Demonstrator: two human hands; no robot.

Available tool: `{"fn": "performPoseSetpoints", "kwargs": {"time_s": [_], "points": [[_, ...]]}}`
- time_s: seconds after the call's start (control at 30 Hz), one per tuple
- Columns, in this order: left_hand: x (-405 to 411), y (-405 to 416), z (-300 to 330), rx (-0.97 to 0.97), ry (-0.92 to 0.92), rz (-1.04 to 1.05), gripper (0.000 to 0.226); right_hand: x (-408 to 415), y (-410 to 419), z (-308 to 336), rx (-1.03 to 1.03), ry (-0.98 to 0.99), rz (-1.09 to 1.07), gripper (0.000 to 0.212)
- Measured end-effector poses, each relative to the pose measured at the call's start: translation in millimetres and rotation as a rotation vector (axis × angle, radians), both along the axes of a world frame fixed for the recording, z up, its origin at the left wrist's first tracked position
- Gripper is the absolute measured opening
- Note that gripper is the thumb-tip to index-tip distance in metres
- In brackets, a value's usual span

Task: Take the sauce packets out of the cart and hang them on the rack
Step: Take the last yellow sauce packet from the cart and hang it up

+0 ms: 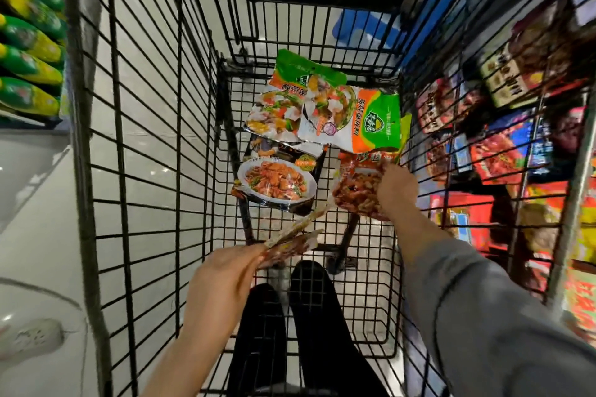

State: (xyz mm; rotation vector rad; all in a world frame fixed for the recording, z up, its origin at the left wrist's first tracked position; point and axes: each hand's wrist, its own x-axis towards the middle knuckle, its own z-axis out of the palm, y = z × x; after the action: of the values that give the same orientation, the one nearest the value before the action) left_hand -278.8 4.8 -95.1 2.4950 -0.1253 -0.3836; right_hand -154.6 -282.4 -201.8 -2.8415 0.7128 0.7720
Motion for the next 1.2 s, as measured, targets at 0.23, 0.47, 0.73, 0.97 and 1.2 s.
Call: {"fn": "performPoseSetpoints", "kwargs": {"time_s": [0.23, 0.47, 0.73, 0.97, 1.2], "points": [[1, -6, 6, 0.005, -0.010, 0.044, 0.021, -77, 46, 51, 0.302, -0.137, -0.172, 0.029], [-20, 4, 14, 0.090, -0.162, -0.112, 0.059, -166, 60, 53, 0.343, -0.035, -0.195, 0.035], [-41, 11, 13, 0.327, -0.188, -0.097, 0.063, -187, 41, 33, 0.318, 0.056, -0.228, 0.044], [-41, 13, 7, 0.293, -0.147, -0.109, 0.064, -142, 21, 24, 0.192, 0.129, -0.019, 0.056], [-41, 3, 8, 0.266, -0.122, 0.025, 0.033, -82, 3, 7, -0.258, 0.313, 0.410, 0.045]]}}
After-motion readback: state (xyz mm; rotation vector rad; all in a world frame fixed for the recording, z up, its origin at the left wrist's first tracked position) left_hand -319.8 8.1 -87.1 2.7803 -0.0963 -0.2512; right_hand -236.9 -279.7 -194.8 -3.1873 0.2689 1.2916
